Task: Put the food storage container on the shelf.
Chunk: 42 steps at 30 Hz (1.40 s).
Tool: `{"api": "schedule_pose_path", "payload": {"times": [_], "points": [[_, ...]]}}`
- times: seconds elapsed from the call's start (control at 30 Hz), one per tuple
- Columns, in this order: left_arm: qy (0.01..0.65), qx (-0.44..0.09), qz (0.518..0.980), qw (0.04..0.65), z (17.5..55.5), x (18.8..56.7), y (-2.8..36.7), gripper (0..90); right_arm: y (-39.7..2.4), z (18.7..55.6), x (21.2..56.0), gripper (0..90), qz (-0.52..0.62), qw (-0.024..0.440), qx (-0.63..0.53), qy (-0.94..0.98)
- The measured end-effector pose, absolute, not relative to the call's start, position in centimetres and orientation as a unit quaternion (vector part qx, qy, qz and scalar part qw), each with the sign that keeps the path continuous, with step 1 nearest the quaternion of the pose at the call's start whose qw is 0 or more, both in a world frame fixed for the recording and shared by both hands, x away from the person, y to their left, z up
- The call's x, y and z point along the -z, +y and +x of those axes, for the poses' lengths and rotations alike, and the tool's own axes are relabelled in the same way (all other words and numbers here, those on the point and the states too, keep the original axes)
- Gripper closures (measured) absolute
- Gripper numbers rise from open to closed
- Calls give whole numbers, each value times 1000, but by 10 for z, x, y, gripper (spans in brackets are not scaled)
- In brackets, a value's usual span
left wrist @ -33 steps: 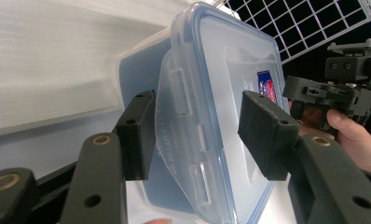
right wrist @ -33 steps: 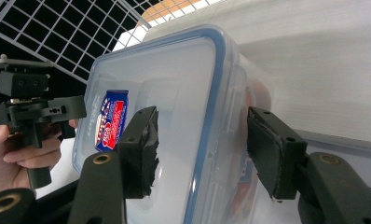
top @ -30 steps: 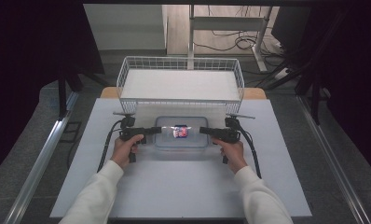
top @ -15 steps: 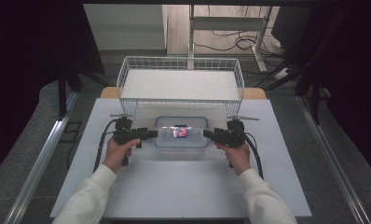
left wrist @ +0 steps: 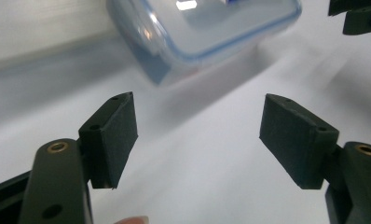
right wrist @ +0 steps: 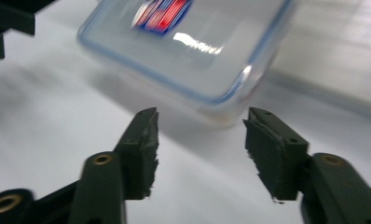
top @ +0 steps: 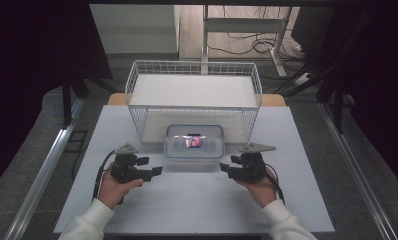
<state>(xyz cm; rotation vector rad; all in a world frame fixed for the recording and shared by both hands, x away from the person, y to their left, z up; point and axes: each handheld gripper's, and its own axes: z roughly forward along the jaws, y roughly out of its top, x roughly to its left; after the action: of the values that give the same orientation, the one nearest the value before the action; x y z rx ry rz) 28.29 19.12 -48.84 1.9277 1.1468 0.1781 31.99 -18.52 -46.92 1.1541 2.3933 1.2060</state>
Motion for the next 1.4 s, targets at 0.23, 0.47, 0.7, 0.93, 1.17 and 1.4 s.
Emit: {"api": "schedule_pose_path", "payload": {"times": [0.23, 0.47, 0.7, 0.93, 1.17, 1.4], "points": [[449, -81, 786, 418, 266, 489, 186, 272, -164, 312, 477, 760, 351, 119, -385, 845], [443, -80, 793, 411, 267, 491, 185, 272, -136, 317, 489, 882, 330, 113, -373, 859], [446, -74, 791, 414, 268, 490, 187, 273, -97, 324, 503, 885, 299, 123, -350, 879], [446, -71, 789, 416, 265, 489, 187, 273, -79, 337, 515, 886, 300, 143, -325, 885], [449, -66, 786, 420, 266, 488, 190, 273, -79, 343, 517, 886, 310, 152, -328, 879], [449, -64, 787, 419, 267, 489, 190, 272, -77, 345, 517, 887, 309, 156, -334, 877]]}}
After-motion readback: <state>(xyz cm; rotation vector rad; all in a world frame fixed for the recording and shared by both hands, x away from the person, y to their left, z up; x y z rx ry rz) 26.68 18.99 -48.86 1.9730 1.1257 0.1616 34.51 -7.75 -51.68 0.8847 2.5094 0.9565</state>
